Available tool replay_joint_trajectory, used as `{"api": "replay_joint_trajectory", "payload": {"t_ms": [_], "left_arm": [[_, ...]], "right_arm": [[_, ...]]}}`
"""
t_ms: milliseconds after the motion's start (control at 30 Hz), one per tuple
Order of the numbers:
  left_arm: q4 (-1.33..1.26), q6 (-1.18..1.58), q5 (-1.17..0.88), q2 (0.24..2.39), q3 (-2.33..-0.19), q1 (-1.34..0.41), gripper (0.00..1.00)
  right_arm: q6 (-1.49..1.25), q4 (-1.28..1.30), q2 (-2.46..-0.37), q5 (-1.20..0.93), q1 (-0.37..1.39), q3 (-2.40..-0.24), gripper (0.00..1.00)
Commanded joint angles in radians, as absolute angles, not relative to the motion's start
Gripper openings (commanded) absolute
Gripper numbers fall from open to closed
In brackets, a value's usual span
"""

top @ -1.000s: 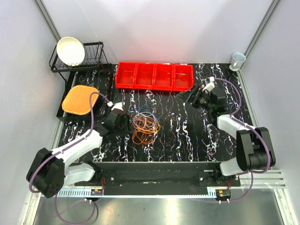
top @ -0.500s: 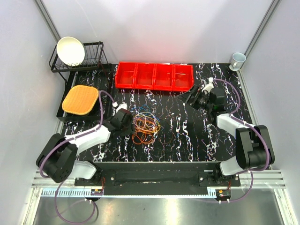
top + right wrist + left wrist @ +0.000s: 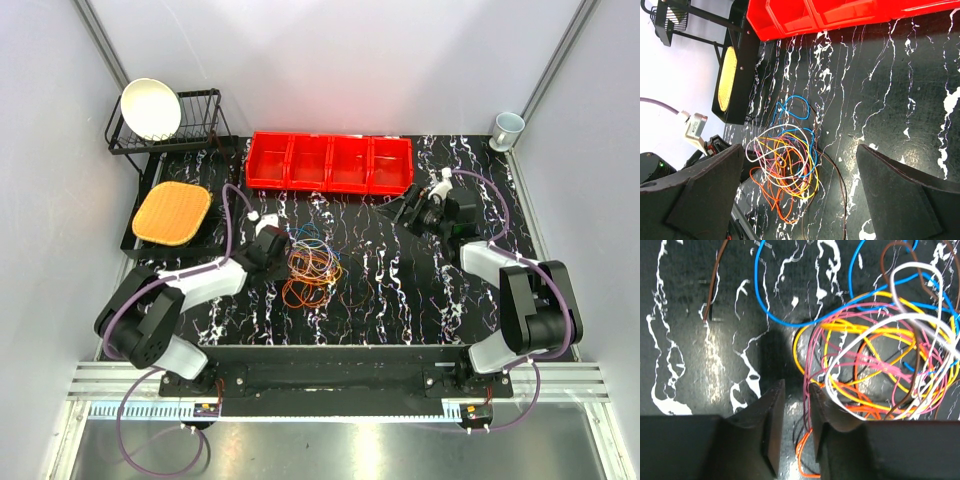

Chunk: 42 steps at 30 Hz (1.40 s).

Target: Untangle the cables

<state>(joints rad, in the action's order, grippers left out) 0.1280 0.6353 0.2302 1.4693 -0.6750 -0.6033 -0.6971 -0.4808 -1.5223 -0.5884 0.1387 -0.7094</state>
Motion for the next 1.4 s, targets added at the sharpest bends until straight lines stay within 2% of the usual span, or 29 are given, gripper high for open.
{"api": "replay_joint_trajectory", "payload": {"t_ms": [0,67,167,533,900,1167,1367], "left_arm": [[0.052,0.609,0.264,1.486,-0.721,-0.607,0.25],[0.037,0.6,0.259,1.489,-0.724,-0.607,0.19],[0.083,0.604,0.256,1.482,-0.755,-0.609,0.0],[0.377,0.581,0.304,1.257,-0.922,-0.62,0.0],[0.724,0.456,0.298,1.138,-1.411,-0.65,0.0],[0.804,0.38,0.145,1.169,-1.776,-0.678,0.0],[0.801,0.351,0.006,1.178,-1.874,-0.686,0.0]], "right_arm": [[-0.692,-0.512,-1.537,-0.615,0.143,-0.752,1.0],[-0.693,-0.515,-1.545,-0.618,0.144,-0.753,1.0],[-0.695,-0.518,-1.559,-0.623,0.143,-0.756,1.0],[-0.696,-0.528,-1.589,-0.637,0.144,-0.765,1.0],[-0.706,-0.552,-1.612,-0.652,0.146,-0.765,1.0],[-0.707,-0.578,-1.612,-0.667,0.146,-0.759,1.0],[-0.721,-0.646,-1.582,-0.698,0.146,-0.729,1.0]]}}
